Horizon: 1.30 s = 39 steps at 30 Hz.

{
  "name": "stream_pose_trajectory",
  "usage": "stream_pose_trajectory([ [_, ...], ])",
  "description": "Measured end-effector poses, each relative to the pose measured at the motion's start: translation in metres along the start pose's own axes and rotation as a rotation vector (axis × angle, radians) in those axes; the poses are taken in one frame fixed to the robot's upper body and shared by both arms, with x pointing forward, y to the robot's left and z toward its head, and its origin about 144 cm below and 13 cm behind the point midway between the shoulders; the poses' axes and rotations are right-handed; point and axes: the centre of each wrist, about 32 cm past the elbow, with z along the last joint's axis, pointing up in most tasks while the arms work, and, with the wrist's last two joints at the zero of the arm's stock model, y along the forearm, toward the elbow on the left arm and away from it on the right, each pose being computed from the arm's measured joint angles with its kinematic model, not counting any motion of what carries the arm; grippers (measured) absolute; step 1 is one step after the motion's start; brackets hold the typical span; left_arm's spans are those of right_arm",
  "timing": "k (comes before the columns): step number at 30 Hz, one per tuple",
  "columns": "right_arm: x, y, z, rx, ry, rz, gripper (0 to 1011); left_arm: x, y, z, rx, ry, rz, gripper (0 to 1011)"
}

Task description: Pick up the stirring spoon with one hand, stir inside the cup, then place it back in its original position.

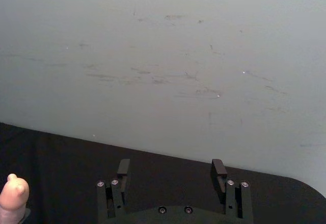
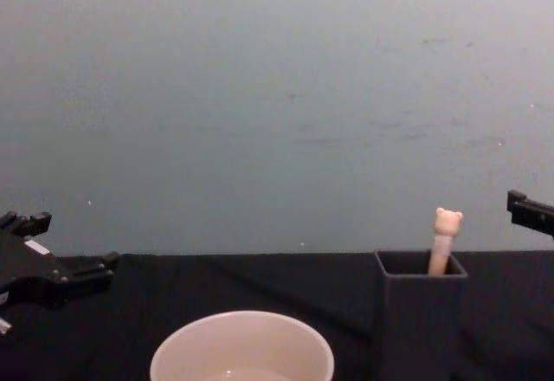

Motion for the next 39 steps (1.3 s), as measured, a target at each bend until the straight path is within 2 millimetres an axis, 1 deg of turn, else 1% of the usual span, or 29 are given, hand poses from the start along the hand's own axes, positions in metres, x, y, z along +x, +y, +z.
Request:
stream_pose_trajectory([
  [39,-0.0001,0.0000,0.0001,0.001,0.000,0.000,1000,0.0000,0.0000,0.0000,0.000,0.000,0.000,1001],
])
